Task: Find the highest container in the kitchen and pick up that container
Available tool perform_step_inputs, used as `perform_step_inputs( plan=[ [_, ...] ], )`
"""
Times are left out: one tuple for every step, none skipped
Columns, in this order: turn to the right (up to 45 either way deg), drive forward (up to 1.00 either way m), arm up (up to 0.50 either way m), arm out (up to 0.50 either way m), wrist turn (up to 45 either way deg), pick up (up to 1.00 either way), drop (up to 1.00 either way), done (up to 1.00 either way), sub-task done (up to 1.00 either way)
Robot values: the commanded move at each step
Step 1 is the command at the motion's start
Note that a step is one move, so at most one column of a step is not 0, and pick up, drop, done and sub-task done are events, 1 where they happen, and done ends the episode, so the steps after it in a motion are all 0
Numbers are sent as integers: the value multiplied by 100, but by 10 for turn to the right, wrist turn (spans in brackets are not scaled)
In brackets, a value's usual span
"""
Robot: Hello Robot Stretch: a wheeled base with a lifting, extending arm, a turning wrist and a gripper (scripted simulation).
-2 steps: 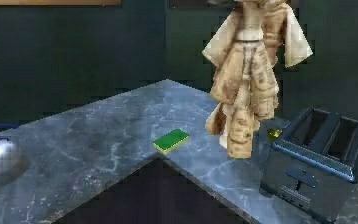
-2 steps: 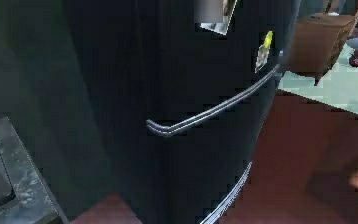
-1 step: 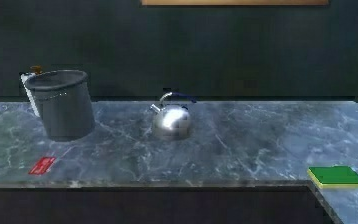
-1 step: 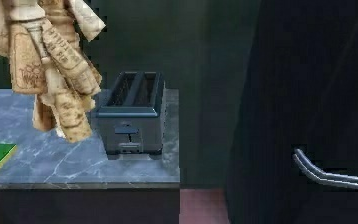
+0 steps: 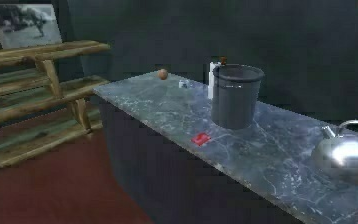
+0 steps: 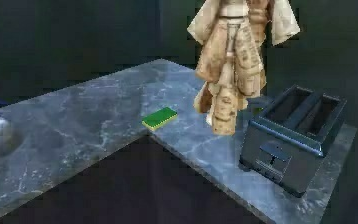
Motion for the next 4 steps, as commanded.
perform_step_inputs(
  plan=[
    [-270, 0, 0, 0, 0, 0, 0, 0, 0],
    [0, 15, 0, 0, 0, 0, 0, 0, 0],
    [420, 0, 0, 0, 0, 0, 0, 0, 0],
    [-450, 0, 0, 0, 0, 0, 0, 0, 0]
  ],
)
